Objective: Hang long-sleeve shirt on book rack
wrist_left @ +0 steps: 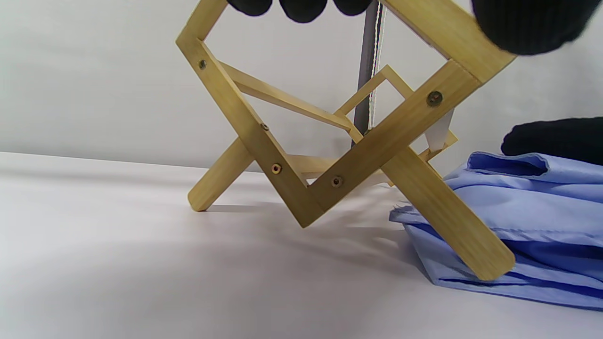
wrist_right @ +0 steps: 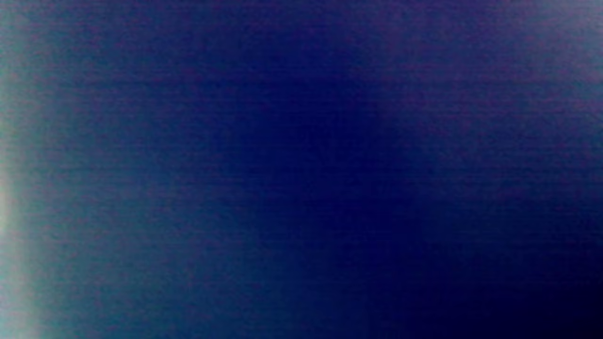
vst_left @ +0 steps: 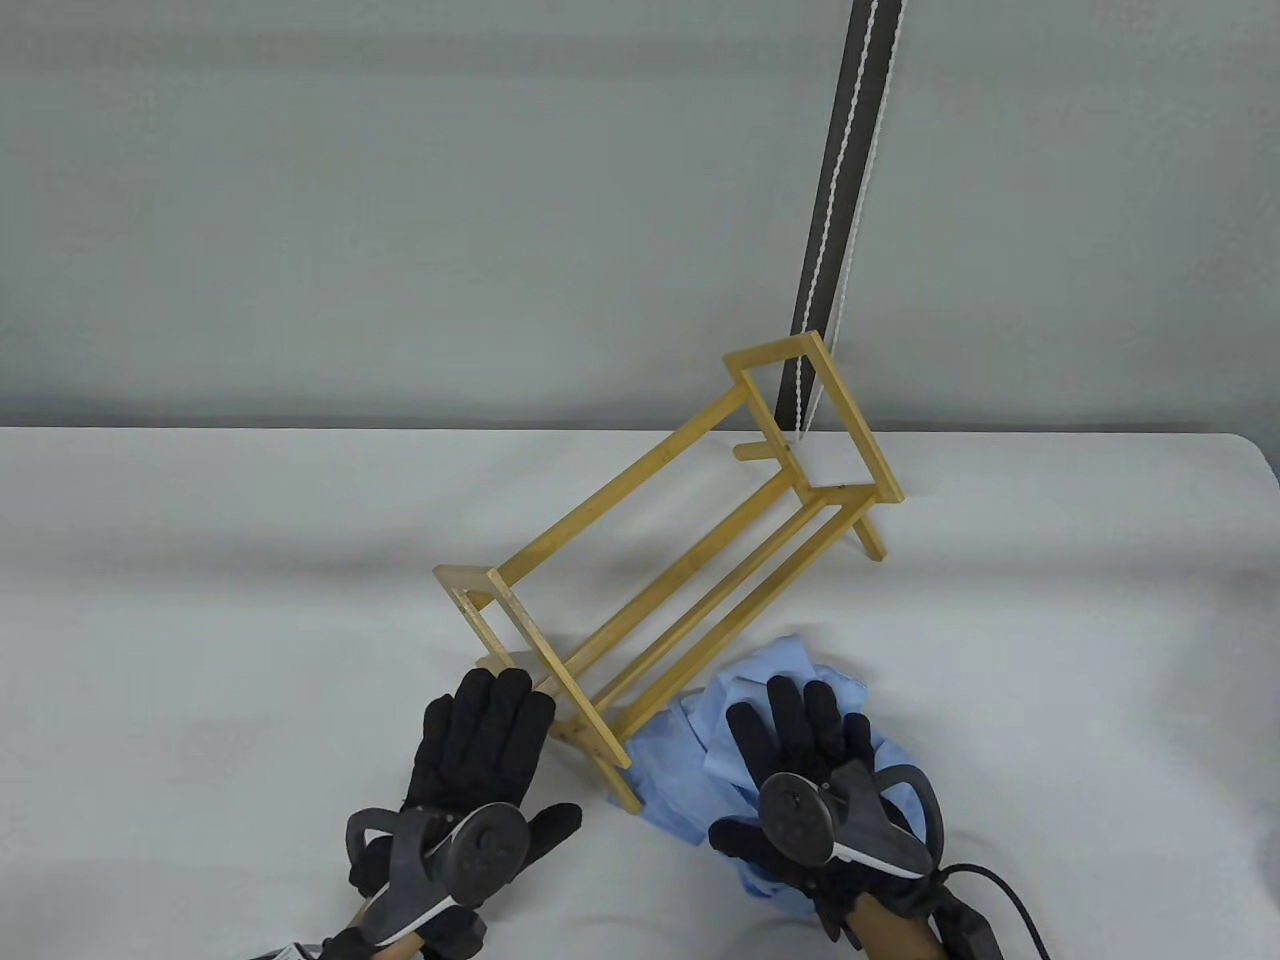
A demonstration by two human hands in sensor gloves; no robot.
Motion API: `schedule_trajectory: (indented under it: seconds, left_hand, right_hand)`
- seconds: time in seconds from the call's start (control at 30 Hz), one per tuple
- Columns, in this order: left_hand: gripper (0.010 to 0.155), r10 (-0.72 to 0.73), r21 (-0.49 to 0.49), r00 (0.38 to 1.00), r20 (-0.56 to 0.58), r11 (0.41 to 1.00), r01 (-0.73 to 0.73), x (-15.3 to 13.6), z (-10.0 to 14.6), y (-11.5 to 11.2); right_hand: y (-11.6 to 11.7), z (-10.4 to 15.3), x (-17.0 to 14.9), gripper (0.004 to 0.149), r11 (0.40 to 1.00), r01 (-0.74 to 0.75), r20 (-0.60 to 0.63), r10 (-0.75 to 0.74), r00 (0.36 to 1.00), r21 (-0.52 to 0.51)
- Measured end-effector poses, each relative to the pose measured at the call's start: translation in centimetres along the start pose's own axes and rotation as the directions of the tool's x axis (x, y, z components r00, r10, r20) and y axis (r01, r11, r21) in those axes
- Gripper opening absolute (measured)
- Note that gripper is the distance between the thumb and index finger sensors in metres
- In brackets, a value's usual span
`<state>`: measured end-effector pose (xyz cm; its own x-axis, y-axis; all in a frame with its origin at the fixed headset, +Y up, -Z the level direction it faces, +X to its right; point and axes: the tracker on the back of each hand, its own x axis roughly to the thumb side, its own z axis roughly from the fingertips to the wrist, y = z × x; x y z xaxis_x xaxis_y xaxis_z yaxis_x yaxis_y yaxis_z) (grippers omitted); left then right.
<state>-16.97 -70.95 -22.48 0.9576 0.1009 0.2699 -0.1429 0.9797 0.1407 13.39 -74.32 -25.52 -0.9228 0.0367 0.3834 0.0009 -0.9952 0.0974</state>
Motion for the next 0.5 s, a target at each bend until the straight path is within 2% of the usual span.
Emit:
schedule_trajectory:
  seconds: [0.5]
  left_hand:
    - [0.098, -0.009, 0.002, 1.0, 0.004, 1.0, 0.009, 0.1, 0.1, 0.0]
  right_hand:
    - [1.8, -1.1, -0.1, 0.106, 0.994, -0.011, -0.012, 0.012, 1.0, 0.106]
